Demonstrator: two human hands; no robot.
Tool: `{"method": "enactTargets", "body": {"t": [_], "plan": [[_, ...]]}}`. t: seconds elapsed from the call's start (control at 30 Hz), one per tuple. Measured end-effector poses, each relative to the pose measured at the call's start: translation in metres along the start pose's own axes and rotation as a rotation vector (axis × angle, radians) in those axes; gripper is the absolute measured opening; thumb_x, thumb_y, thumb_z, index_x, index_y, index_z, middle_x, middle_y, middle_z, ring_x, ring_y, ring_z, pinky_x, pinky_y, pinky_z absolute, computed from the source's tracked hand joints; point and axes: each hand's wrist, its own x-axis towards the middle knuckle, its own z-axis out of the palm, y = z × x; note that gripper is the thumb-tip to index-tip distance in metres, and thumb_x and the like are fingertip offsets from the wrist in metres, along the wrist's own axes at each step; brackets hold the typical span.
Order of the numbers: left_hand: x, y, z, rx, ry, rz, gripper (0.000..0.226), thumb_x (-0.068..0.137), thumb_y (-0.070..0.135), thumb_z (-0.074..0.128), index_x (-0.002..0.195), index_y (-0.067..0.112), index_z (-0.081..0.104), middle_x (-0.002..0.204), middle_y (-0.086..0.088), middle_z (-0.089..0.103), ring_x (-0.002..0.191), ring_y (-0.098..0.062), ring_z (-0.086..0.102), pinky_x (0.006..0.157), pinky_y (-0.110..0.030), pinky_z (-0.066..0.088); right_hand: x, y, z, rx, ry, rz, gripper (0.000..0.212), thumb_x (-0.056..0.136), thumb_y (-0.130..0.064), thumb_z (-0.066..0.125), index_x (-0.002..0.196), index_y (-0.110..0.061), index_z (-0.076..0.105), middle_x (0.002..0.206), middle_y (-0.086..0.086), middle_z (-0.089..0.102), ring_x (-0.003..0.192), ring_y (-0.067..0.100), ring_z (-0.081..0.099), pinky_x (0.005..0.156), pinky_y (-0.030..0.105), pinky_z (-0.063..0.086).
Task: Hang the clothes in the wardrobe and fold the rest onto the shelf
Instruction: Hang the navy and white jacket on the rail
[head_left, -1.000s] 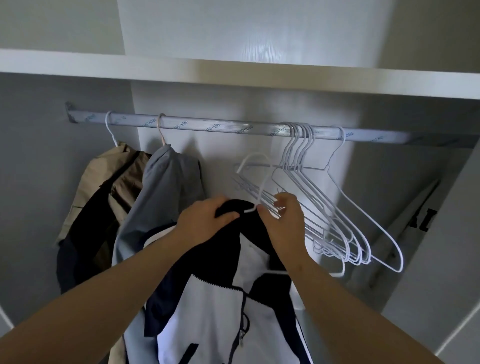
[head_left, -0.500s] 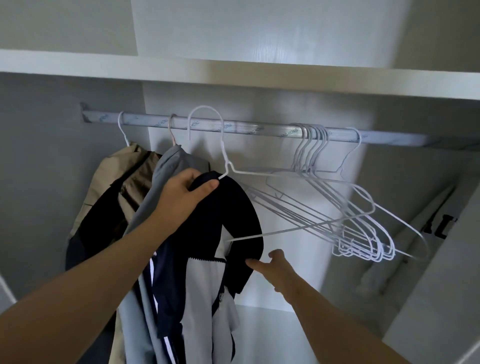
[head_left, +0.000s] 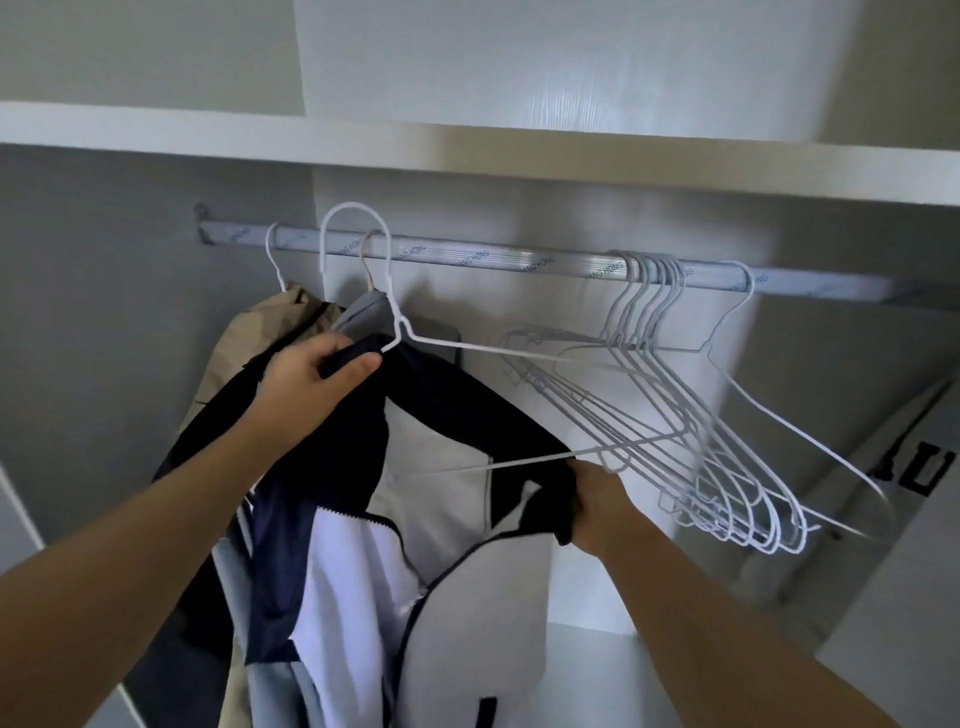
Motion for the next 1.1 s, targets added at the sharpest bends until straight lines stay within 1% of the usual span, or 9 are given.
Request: {"method": "enactTargets", "body": {"t": [0.1, 0.23, 0.33, 0.43, 0.57, 0.73, 0.87, 1.0, 1.1], "plan": [[0.003, -0.011, -0.011, 0.111, 0.01, 0.012, 0.007, 0.087, 0.024, 0.063, 0.082, 0.02, 0.067, 0.067, 0.015, 0.063, 0.064, 0.01, 0.056, 0.064, -0.004, 0.041, -0.006, -0.009, -0.009, -0.049, -0.061, 0.039, 0.027, 0.091, -0.014, 0.054, 0.073, -0.001, 0.071, 0.065, 0.015, 0.07, 0.054, 0.028, 0.068, 0.044, 0.032, 0.053], [0.005, -0.023, -0.016, 0.336, 0.018, 0.123, 0.028, 0.088, 0.029, 0.062, 0.091, 0.002, 0.07, 0.074, -0.014, 0.067, 0.074, -0.026, 0.063, 0.073, -0.034, 0.048, -0.007, -0.025, -0.027, 0.075, -0.102, 0.072, 0.055, 0.088, -0.056, 0.045, 0.072, -0.008, 0.067, 0.07, 0.012, 0.069, 0.057, 0.027, 0.067, 0.054, 0.033, 0.051], [0.002, -0.025, -0.013, 0.441, 0.031, 0.173, 0.044, 0.085, 0.043, 0.061, 0.086, -0.001, 0.069, 0.058, -0.012, 0.059, 0.06, -0.029, 0.057, 0.062, -0.037, 0.046, -0.011, -0.036, -0.033, 0.107, -0.149, 0.102, 0.073, 0.071, -0.081, 0.042, 0.07, -0.012, 0.064, 0.07, 0.008, 0.063, 0.055, 0.024, 0.061, 0.05, 0.027, 0.047], [-0.001, -0.022, -0.005, 0.512, 0.055, 0.16, 0.052, 0.081, 0.052, 0.055, 0.085, 0.002, 0.069, 0.06, -0.014, 0.06, 0.062, -0.032, 0.059, 0.061, -0.034, 0.045, -0.021, -0.043, -0.033, -0.009, -0.2, 0.132, 0.055, 0.058, -0.069, 0.063, 0.068, -0.015, 0.06, 0.056, 0.003, 0.056, 0.044, 0.021, 0.054, 0.039, 0.022, 0.041], [-0.005, -0.007, 0.015, 0.407, 0.069, 0.137, 0.027, 0.085, 0.034, 0.064, 0.091, 0.009, 0.069, 0.069, -0.01, 0.065, 0.069, -0.026, 0.061, 0.063, -0.027, 0.037, -0.028, -0.041, -0.03, -0.099, -0.103, 0.125, 0.036, 0.082, -0.04, 0.064, 0.057, -0.013, 0.066, 0.045, 0.003, 0.059, 0.033, 0.018, 0.054, 0.031, 0.02, 0.039], [-0.007, 0.003, 0.034, 0.319, -0.078, 0.127, 0.034, 0.087, 0.037, 0.061, 0.059, 0.026, 0.045, 0.05, 0.006, 0.048, 0.05, -0.01, 0.049, 0.048, -0.026, 0.033, -0.012, -0.028, -0.031, -0.614, 0.413, -0.398, 0.019, 0.082, -0.017, 0.066, 0.073, -0.008, 0.052, 0.062, 0.005, 0.053, 0.06, 0.022, 0.054, 0.055, 0.028, 0.045], [-0.013, 0.002, 0.035, 0.377, -0.11, 0.246, 0.042, 0.084, 0.055, 0.056, 0.057, 0.026, 0.044, 0.047, 0.007, 0.046, 0.046, -0.007, 0.044, 0.046, -0.019, 0.031, -0.01, -0.025, -0.031, -0.972, 0.549, -0.577, 0.018, 0.088, -0.021, 0.056, 0.075, -0.016, 0.044, 0.064, -0.003, 0.05, 0.056, 0.009, 0.044, 0.048, 0.024, 0.028], [-0.026, -0.004, 0.049, 0.598, -0.21, 0.432, 0.042, 0.08, 0.049, 0.065, 0.065, 0.011, 0.06, 0.053, -0.003, 0.058, 0.05, -0.025, 0.059, 0.046, -0.025, 0.037, -0.01, -0.028, -0.012, -0.72, 0.513, -0.597, 0.013, 0.09, -0.017, 0.055, 0.082, -0.012, 0.046, 0.065, 0.0, 0.05, 0.055, 0.009, 0.045, 0.044, 0.021, 0.033], [-0.032, 0.001, 0.068, 0.621, -0.165, 0.373, 0.037, 0.084, 0.042, 0.064, 0.07, 0.009, 0.059, 0.058, -0.007, 0.06, 0.055, -0.027, 0.06, 0.049, -0.027, 0.036, -0.021, -0.029, 0.018, -0.526, 0.114, -0.447, 0.013, 0.088, -0.012, 0.058, 0.078, -0.015, 0.052, 0.076, 0.004, 0.057, 0.064, 0.013, 0.054, 0.053, 0.019, 0.043]]}}
